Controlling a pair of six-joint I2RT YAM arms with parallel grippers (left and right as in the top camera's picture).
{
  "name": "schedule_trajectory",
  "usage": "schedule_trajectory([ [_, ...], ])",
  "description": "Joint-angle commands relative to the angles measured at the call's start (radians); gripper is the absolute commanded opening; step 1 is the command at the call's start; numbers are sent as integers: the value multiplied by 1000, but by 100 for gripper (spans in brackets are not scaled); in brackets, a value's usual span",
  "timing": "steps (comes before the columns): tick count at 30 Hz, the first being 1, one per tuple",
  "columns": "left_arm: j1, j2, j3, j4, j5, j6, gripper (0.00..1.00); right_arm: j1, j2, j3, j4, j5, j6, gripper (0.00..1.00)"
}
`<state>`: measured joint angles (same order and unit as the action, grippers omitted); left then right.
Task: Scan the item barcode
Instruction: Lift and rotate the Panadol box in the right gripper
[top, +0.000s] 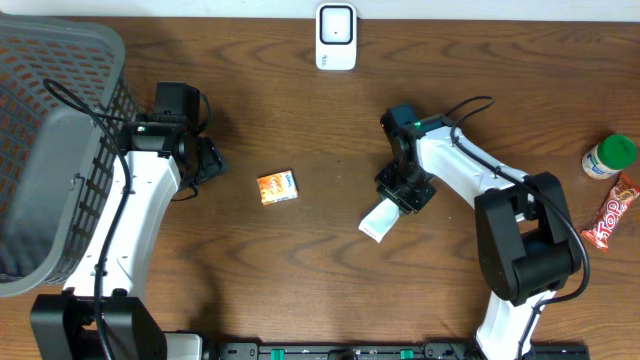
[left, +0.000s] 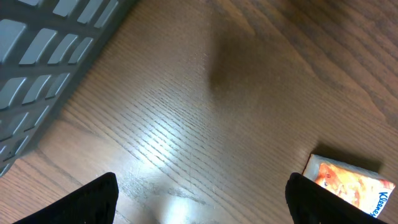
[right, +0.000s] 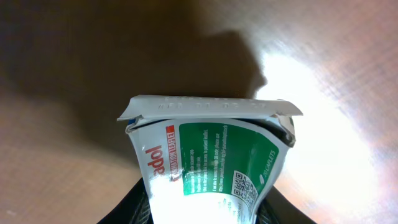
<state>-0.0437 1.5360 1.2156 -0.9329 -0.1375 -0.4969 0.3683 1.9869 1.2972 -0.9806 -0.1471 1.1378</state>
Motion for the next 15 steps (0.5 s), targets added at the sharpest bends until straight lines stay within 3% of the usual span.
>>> schedule_trajectory([
  [1, 3, 0, -8, -2, -13, 3, 86, -28, 8, 32, -26, -87, -45, 28],
  [7, 3, 0, -8, -2, -13, 3, 86, -53, 8, 38, -86, -183, -65, 25],
  [10, 3, 0, -8, -2, -13, 3, 86, -69, 8, 38, -138, -265, -50, 18],
  [15, 3, 0, -8, -2, -13, 3, 86, -102, 8, 38, -197, -398, -51, 23],
])
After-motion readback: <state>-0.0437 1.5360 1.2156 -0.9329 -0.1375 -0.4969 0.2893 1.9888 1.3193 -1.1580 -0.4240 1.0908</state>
